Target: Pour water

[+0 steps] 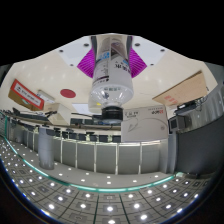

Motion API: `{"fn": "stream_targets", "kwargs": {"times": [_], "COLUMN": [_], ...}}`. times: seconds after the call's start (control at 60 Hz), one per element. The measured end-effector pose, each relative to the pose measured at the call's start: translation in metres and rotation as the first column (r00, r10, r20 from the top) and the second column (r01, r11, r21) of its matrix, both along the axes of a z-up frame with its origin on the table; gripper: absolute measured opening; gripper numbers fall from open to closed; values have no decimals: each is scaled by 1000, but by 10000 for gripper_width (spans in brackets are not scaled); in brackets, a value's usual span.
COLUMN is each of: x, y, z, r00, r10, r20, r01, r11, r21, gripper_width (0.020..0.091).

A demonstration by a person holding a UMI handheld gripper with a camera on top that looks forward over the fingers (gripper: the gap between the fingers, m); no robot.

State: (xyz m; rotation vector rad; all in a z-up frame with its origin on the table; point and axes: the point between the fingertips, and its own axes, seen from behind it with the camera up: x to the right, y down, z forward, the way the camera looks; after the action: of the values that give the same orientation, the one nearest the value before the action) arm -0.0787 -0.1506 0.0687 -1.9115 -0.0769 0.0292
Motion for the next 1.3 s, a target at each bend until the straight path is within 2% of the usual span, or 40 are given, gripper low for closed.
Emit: {"fn": "stream_targets", "kwargs": {"times": [0.183,0.383,0.467,0.533,0.617,0.733,0.917,1.0,1.167,1.233,1.3], "x": [-32,-80,-100,-104,-104,-89,-68,-60,-61,-65,-65], "y": [15,68,97,122,155,197,242,256,256,254,252], "z": [50,133,159,174,185,169,132,114,100,102,110], "r00": [998,913,757,562,301,-8,-351,-456,-443,-342,-184], "r10": [51,108,107,86,41,-57,-158,-197,-241,-238,-202], "r20": [-32,-394,-645,-823,-953,-998,-923,-868,-864,-909,-962], "r01": [-50,-76,-78,-84,-82,-62,-77,-89,-120,-138,-142], "r11": [998,993,994,995,996,996,987,980,971,970,974], "r21": [30,96,73,47,17,-56,-139,-176,-209,-202,-177], "gripper_width": [389,386,387,386,385,386,386,386,386,386,384]}}
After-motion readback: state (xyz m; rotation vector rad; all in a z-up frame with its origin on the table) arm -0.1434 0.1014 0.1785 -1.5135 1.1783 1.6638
